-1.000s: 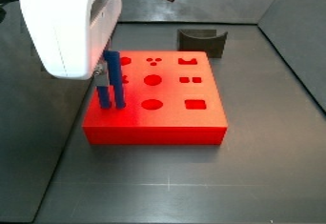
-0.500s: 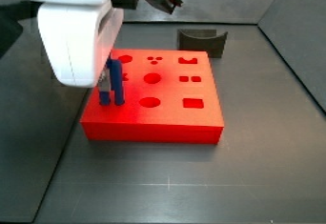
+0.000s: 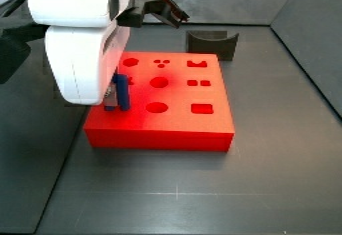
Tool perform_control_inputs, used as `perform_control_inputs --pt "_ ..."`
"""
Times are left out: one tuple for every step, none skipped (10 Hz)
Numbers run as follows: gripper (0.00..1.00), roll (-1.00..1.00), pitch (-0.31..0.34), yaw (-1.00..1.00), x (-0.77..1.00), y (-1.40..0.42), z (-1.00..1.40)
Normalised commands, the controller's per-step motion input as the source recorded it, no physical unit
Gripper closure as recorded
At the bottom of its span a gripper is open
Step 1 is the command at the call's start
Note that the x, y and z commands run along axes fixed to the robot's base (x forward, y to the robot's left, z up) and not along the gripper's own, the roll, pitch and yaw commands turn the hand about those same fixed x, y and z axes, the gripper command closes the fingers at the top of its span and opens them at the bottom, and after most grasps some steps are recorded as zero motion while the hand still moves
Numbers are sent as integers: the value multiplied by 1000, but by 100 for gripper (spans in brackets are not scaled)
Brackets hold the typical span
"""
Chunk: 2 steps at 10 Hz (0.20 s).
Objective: Pick up the square-circle object. Move up. Move to above the board. Insert the square-circle object.
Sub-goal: Insert the square-circle object.
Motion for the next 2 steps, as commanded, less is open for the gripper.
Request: perform_control_inputs --pt "100 0 0 0 29 0 -6" --pt "100 0 0 0 0 0 0"
